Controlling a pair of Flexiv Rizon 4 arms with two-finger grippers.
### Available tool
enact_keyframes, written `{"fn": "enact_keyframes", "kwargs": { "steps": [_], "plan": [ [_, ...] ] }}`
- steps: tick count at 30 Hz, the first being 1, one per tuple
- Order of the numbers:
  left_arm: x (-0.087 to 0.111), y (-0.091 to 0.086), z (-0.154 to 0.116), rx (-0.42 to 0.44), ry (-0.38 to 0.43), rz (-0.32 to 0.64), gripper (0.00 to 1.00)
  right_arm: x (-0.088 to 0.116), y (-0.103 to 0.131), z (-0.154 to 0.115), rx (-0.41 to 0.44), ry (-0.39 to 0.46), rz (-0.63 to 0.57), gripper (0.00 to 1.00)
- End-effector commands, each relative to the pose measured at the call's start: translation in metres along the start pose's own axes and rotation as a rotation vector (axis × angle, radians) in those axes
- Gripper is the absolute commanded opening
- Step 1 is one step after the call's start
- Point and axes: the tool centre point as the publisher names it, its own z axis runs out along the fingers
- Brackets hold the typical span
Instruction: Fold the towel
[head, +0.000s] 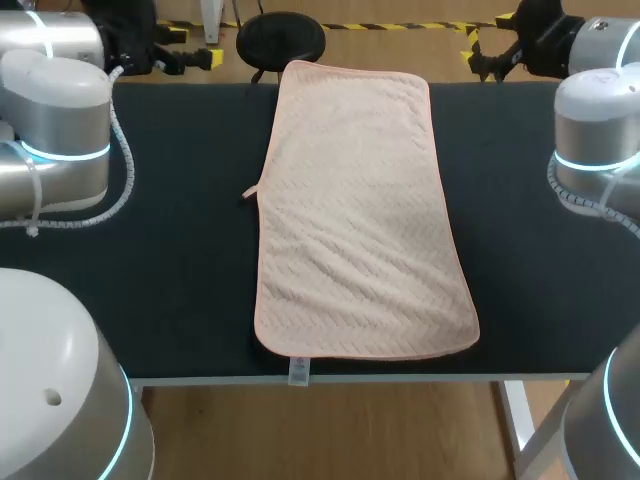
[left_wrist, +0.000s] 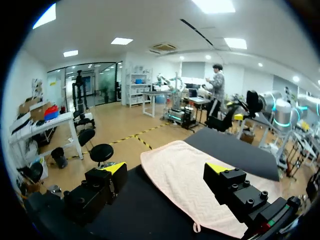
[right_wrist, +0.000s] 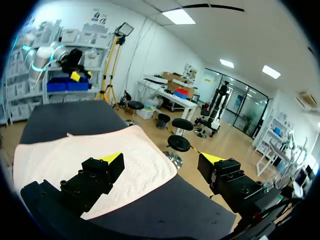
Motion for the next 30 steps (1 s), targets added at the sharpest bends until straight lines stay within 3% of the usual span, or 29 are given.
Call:
{"fn": "enact_keyframes", "kwargs": {
  "steps": [1, 3, 6, 22, 23, 25, 27, 30],
  "plan": [
    [0.01, -0.001, 0.019, -0.601, 0.226, 0.523, 1.0, 0.014, 0.002, 0.002, 0.418, 0.184, -0.604, 1.0],
    [0.019, 0.005, 0.025, -0.726, 0.263, 0.629, 1.0, 0.027, 0.001, 0.001, 0.478, 0.241, -0.795, 1.0],
    [0.028, 0.012, 0.027, -0.811, 0.323, 0.729, 1.0, 0.034, -0.009, 0.001, 0.527, 0.329, -0.898, 1.0],
    [0.028, 0.012, 0.027, -0.811, 0.323, 0.729, 1.0, 0.034, -0.009, 0.001, 0.527, 0.329, -0.898, 1.0],
    [0.028, 0.012, 0.027, -0.811, 0.323, 0.729, 1.0, 0.038, -0.012, 0.006, 0.619, 0.364, -0.885, 1.0],
    [0.036, 0.018, 0.032, -0.886, 0.306, 0.817, 1.0, 0.05, -0.014, 0.009, 0.688, 0.38, -0.911, 1.0],
    [0.047, 0.021, 0.034, -0.949, 0.294, 0.906, 1.0, 0.061, -0.012, 0.006, 0.72, 0.404, -0.912, 1.0],
    [0.06, 0.027, 0.035, -0.957, 0.27, 1.003, 1.0, 0.074, -0.014, 0.002, 0.787, 0.403, -0.865, 1.0]
  ]
}}
